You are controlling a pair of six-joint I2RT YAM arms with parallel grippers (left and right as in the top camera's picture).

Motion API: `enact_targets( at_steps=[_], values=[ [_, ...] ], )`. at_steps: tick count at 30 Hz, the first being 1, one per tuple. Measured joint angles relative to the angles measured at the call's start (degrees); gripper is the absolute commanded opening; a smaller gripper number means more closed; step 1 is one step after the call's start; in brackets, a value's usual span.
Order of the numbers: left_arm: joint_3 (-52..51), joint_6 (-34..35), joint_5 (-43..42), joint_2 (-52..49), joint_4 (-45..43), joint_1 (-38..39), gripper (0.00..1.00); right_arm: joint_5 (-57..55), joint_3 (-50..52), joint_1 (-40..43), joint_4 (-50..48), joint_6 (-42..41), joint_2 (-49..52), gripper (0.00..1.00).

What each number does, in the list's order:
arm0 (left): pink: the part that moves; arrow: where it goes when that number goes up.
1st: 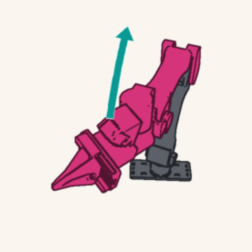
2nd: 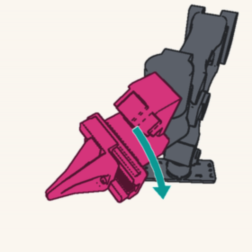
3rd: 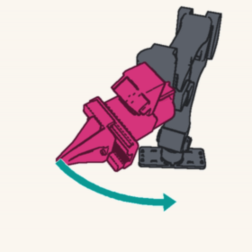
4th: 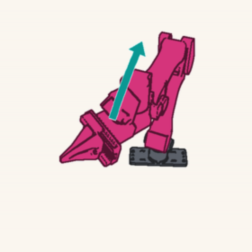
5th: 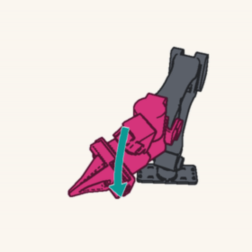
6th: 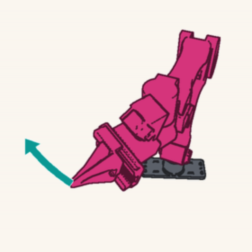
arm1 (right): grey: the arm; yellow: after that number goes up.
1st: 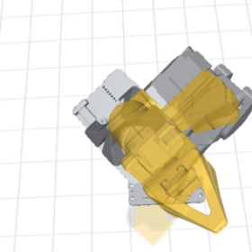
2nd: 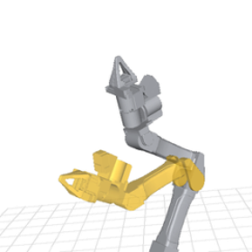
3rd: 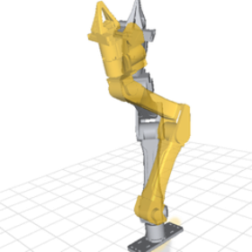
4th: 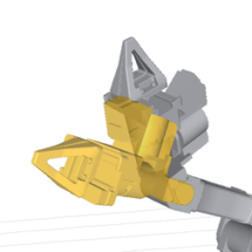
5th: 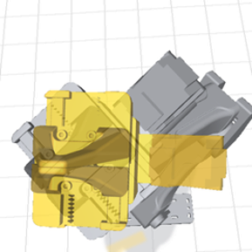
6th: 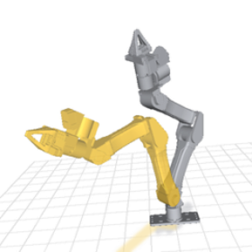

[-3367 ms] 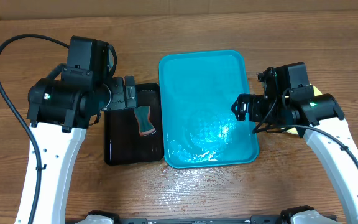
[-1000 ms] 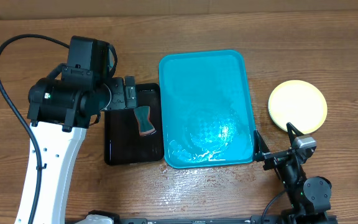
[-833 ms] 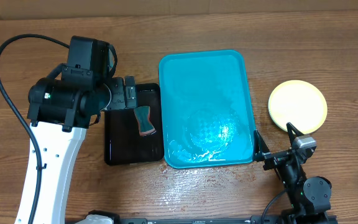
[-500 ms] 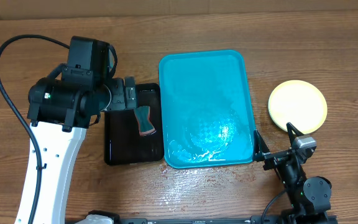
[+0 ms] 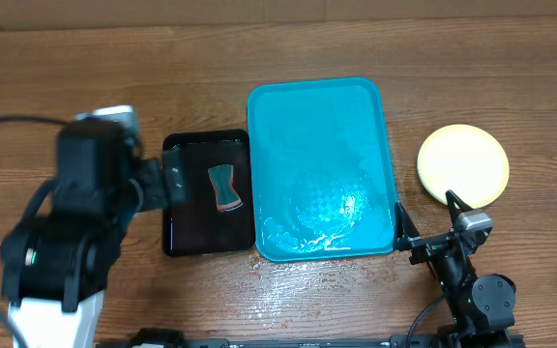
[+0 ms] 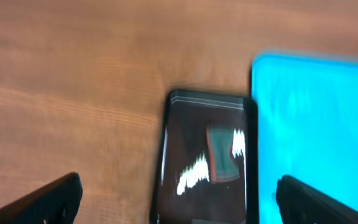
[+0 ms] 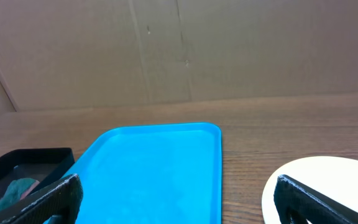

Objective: Clean dirty plates on tray and stack at the side

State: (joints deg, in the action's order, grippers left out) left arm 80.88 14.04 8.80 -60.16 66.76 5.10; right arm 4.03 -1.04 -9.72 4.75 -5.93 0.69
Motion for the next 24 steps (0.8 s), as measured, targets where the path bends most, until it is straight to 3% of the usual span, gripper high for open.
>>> enact_targets(
  at_steps=[10,17,24],
  values=[
    [-25.8,-16.5,-13.1,20.3,-34.2,-5.0,1.00,0.0,0.0,0.0,0.0,0.0,0.0,1.00],
    [-45.3,-15.3,-14.7,35.2,-47.2,-9.0,1.00,0.0,0.0,0.0,0.0,0.0,0.0,1.00],
    [-59.6,-9.6,-13.2,50.9,-50.4,-9.7,1.00,0.0,0.0,0.0,0.0,0.0,0.0,1.00]
  ],
)
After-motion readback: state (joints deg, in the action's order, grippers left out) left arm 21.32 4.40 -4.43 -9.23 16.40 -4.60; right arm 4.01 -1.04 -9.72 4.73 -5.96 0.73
